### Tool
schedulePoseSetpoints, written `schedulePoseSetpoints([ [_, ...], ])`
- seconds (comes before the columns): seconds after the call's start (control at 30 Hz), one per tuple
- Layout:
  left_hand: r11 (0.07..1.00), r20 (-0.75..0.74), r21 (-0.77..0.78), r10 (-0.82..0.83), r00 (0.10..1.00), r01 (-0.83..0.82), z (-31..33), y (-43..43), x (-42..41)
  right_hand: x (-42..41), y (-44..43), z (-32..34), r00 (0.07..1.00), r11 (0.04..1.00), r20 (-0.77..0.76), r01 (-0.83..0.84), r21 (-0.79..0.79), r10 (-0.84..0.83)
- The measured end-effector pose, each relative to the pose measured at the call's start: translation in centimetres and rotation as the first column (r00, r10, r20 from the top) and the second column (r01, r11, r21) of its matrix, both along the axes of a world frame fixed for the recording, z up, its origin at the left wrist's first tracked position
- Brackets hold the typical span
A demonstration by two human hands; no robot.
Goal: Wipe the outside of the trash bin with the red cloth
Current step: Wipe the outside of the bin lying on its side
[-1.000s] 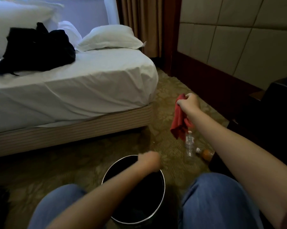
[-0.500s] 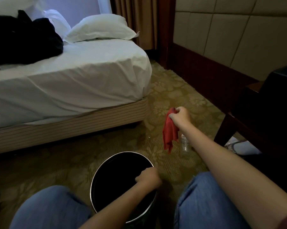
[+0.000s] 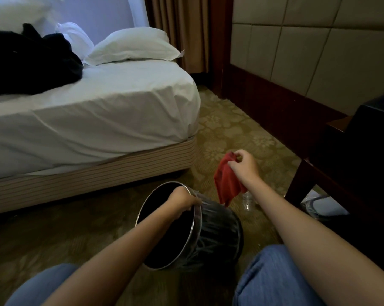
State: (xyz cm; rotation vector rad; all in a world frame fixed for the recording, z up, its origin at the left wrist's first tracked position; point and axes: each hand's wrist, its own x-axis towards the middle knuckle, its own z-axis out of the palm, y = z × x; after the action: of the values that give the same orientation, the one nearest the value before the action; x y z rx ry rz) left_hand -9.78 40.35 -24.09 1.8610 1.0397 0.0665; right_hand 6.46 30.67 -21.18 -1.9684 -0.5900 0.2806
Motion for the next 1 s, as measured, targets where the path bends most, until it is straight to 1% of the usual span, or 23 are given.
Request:
schedulePoseSetpoints([
  [0.1, 0.995, 0.051, -0.101, 0.017, 0.999, -0.012, 0.5, 1.6, -0.7, -0.2, -0.4, 0.3, 0.995, 0.997, 0.075, 0.058, 0.052, -0.061],
  [0.17, 0.994, 0.026, -0.103, -0.019, 0.999, 0.022, 0.0, 2.8, -1.6, -0.2, -0.4, 0.4, 0.99, 0.995, 0.109, 0.08, 0.061, -0.086],
  [0.27, 0.994, -0.087, -0.059, -0.099, 0.991, 0.094, -1.2, 4.6, -2.8, 0.1, -0.2, 0.3, 0.974, 0.996, 0.21, 0.087, -0.007, -0.084],
  [0.33, 0.989, -0.17, -0.037, -0.145, 0.975, 0.141, -1.9, 6.3, -3.4, 0.4, 0.2, 0.1, 0.966, 0.995, 0.25, 0.08, -0.051, -0.065],
  [0.43, 0.976, -0.414, 0.01, -0.195, 0.889, 0.219, -3.6, 9.1, -4.6, 0.8, 1.1, -0.4, 0.969, 0.995, 0.244, 0.046, -0.087, -0.023],
  [0.5, 0.98, -0.522, -0.043, -0.19, 0.832, 0.197, -5.0, 10.4, -5.6, 0.9, 1.7, -0.9, 0.959, 0.992, 0.282, 0.029, -0.119, 0.006],
  [0.57, 0.983, -0.547, -0.097, -0.181, 0.817, 0.153, -5.8, 11.1, -6.4, 0.9, 2.2, -1.2, 0.937, 0.989, 0.349, 0.022, -0.143, 0.029],
  [0.63, 0.977, -0.578, -0.108, -0.212, 0.788, 0.184, -6.4, 11.9, -6.6, 0.8, 2.6, -1.3, 0.915, 0.987, 0.399, 0.008, -0.162, 0.058],
  [0.7, 0.961, -0.621, -0.085, -0.257, 0.741, 0.263, -6.8, 12.4, -6.5, 0.6, 2.8, -1.4, 0.888, 0.986, 0.452, -0.016, -0.167, 0.091],
  [0.77, 0.947, -0.632, 0.001, -0.249, 0.734, 0.322, -6.9, 12.6, -6.0, 0.4, 3.0, -1.3, 0.862, 0.988, 0.494, -0.048, -0.145, 0.114],
  [0.8, 0.942, -0.622, 0.1, -0.191, 0.759, 0.32, -6.6, 12.7, -5.6, 0.3, 3.2, -1.1, 0.85, 0.99, 0.513, -0.06, -0.13, 0.119],
  [0.83, 0.932, -0.583, 0.225, -0.106, 0.806, 0.285, -5.9, 12.5, -5.1, 0.1, 3.3, -1.0, 0.839, 0.991, 0.532, -0.069, -0.112, 0.119],
  [0.87, 0.911, -0.491, 0.343, -0.036, 0.87, 0.231, -4.9, 12.2, -4.5, -0.1, 3.4, -0.9, 0.829, 0.993, 0.547, -0.079, -0.088, 0.115],
  [0.9, 0.884, -0.349, 0.432, -0.021, 0.937, 0.18, -3.6, 11.9, -3.7, -0.3, 3.5, -0.8, 0.823, 0.994, 0.557, -0.092, -0.06, 0.11],
  [0.93, 0.862, -0.184, 0.486, -0.059, 0.981, 0.143, -2.2, 11.5, -2.7, -0.6, 3.7, -0.7, 0.821, 0.993, 0.56, -0.112, -0.033, 0.111],
  [0.97, 0.844, -0.028, 0.523, -0.124, 0.992, 0.12, -0.7, 10.9, -1.7, -0.9, 4.0, -0.5, 0.818, 0.99, 0.562, -0.137, -0.013, 0.121],
  [1.0, 0.824, 0.087, 0.555, -0.194, 0.977, 0.114, 0.5, 10.2, -0.8, -1.3, 4.4, -0.3, 0.81, 0.986, 0.569, -0.17, -0.003, 0.141],
])
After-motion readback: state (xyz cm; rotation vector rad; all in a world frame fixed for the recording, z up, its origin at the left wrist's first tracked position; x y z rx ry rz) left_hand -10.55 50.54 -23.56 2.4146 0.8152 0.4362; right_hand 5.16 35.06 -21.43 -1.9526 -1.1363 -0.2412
